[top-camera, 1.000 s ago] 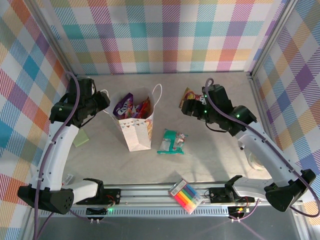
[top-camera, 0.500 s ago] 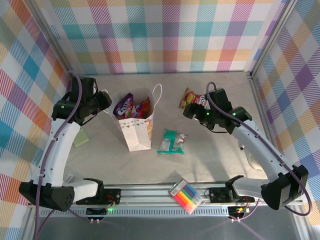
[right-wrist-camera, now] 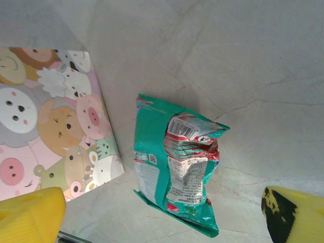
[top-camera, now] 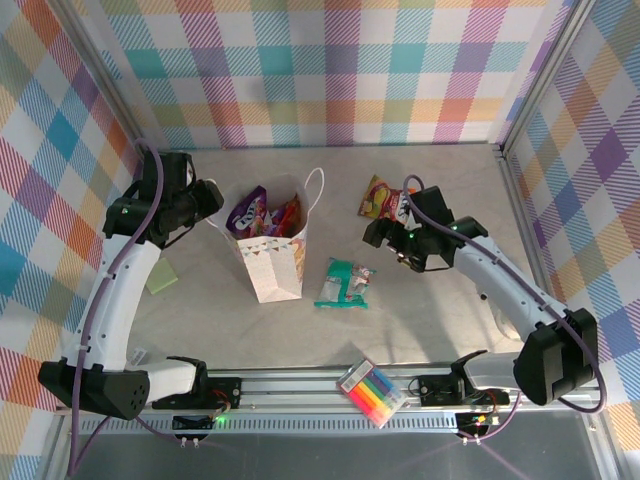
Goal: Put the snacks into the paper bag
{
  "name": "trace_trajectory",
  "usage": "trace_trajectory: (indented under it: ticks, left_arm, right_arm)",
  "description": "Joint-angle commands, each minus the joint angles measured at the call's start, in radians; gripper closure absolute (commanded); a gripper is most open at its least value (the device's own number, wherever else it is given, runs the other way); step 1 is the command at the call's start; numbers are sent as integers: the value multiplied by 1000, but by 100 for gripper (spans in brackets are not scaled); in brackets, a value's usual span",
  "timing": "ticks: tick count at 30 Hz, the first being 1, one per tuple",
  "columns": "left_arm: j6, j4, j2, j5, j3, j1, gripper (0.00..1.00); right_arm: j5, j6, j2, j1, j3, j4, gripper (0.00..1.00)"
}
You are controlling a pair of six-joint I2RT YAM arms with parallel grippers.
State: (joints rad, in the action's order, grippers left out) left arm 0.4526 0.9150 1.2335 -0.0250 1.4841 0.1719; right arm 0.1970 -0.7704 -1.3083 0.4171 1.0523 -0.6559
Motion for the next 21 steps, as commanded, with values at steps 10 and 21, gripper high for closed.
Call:
trace_trajectory:
  ticks: [10, 21]
  left_arm:
    - [1, 10, -4, -13, 4, -15, 70]
    - [-2, 11, -3, -21, -7, -15, 70]
  right_arm:
    - [72, -3, -120, -12, -67, 85, 1]
    - [104, -29, -191, -11, -126, 175, 1]
